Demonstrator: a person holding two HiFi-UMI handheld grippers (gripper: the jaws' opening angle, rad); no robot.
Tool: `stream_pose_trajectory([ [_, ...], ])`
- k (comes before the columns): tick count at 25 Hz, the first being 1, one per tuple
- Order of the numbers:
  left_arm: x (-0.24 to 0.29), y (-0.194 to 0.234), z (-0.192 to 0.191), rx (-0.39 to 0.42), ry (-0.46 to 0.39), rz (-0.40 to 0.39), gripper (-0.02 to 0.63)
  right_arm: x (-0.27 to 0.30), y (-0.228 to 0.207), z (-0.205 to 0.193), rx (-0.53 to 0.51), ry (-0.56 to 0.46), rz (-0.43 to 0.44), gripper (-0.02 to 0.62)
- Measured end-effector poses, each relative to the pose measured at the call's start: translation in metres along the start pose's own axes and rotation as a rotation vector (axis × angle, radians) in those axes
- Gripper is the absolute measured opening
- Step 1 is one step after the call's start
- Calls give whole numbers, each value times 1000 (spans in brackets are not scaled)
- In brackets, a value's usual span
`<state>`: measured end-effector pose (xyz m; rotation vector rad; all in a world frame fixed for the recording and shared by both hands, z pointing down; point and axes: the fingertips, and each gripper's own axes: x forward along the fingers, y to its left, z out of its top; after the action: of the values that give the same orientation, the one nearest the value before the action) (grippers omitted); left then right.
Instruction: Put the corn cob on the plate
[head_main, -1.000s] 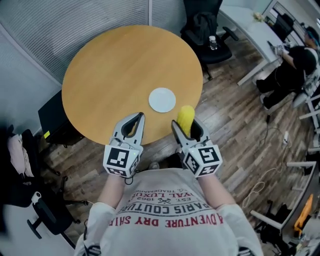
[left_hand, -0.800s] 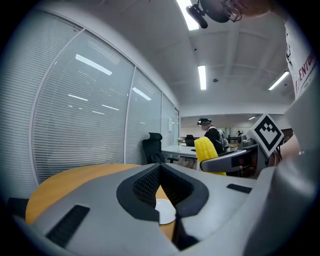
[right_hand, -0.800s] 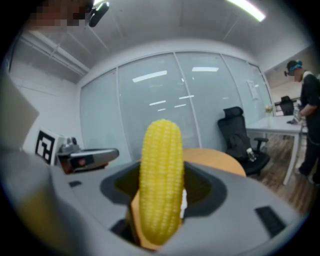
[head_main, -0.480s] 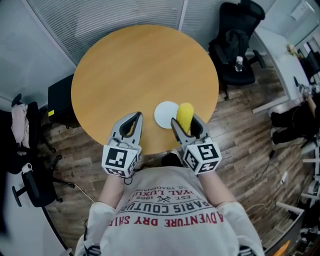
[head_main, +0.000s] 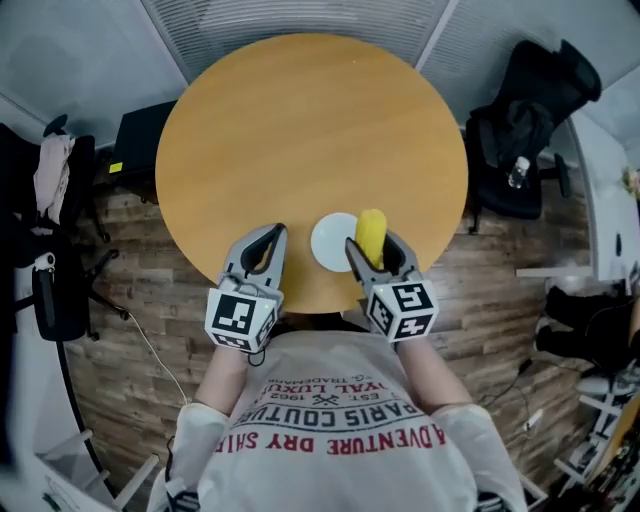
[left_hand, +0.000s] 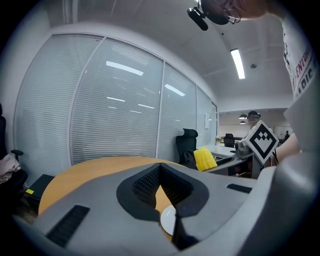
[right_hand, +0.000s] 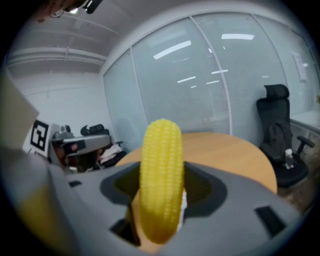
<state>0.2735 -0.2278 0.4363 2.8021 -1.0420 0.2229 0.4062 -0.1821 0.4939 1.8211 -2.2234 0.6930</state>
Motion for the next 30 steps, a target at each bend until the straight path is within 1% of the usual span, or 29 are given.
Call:
stream_pose_trajectory([
  [4, 4, 2, -17, -19, 11, 69, 32, 21, -10, -26, -20, 90, 68, 267],
  [8, 9, 3, -30, -25, 11, 107, 32, 40, -18, -54, -38, 176, 112, 267],
  [15, 7, 3, -60, -40, 62, 171, 32, 69, -26, -107, -70, 342, 170, 267],
  [17, 5, 3, -68, -39, 73, 185, 32, 76, -28, -120, -76, 381, 181, 267],
  [20, 2, 6, -79, -77, 92, 212, 32, 86, -28, -136, -80, 435, 192, 267],
  [23, -2, 11, -86, -92, 98, 233, 32, 93, -26, -152, -88, 487, 200, 267],
  [30, -1, 13, -97, -131, 113, 257, 32, 106, -28, -167, -81, 541, 194, 267],
])
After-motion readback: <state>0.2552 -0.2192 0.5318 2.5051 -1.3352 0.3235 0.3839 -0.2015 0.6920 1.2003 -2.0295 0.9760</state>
